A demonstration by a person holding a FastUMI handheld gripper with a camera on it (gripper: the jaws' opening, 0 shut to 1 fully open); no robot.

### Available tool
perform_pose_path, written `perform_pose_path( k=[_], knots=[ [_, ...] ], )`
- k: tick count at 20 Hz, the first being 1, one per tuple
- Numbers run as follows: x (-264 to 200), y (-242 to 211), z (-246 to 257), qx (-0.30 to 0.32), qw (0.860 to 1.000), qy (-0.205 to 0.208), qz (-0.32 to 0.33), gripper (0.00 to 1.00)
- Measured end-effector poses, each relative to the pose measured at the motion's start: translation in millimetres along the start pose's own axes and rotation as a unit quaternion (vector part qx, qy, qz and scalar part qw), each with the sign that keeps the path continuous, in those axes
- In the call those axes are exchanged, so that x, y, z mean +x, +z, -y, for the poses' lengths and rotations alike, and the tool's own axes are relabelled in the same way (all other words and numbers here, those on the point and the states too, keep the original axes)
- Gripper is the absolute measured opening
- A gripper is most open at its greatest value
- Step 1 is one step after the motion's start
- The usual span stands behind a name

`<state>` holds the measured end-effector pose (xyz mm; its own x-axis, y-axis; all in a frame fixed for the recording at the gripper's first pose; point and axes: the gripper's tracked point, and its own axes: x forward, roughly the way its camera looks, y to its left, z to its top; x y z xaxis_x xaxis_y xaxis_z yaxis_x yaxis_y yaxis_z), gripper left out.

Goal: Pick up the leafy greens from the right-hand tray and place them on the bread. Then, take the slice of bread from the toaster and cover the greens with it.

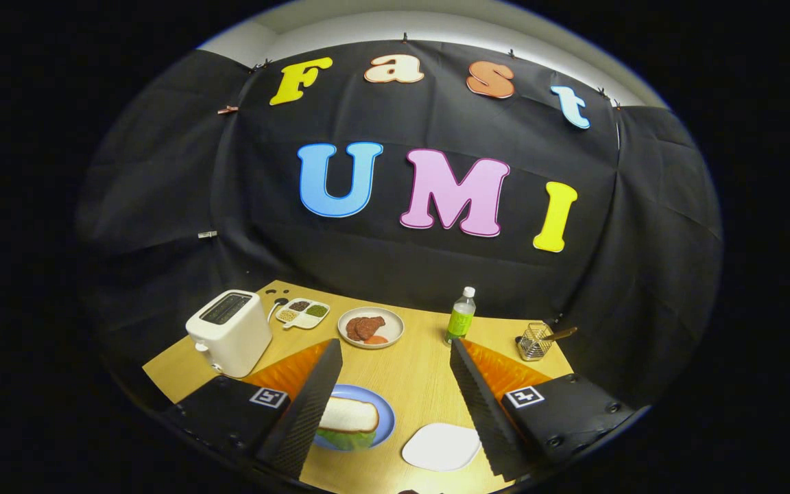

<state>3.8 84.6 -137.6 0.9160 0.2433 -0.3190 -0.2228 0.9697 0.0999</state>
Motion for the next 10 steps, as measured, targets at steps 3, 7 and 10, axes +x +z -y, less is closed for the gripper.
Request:
perform_pose_path(
  k=[3,7,10],
  knots=[
    [-3.2,-4.2,10.0,-0.013,1.0,-0.005,-0.004,0.99],
    [-9.1,-0.2,17.5,-0.007,1.0,-0.011,0.002,0.99],
    [-9.6,3.1,17.7,-0.005,1.0,-0.012,0.005,0.99]
  ],
)
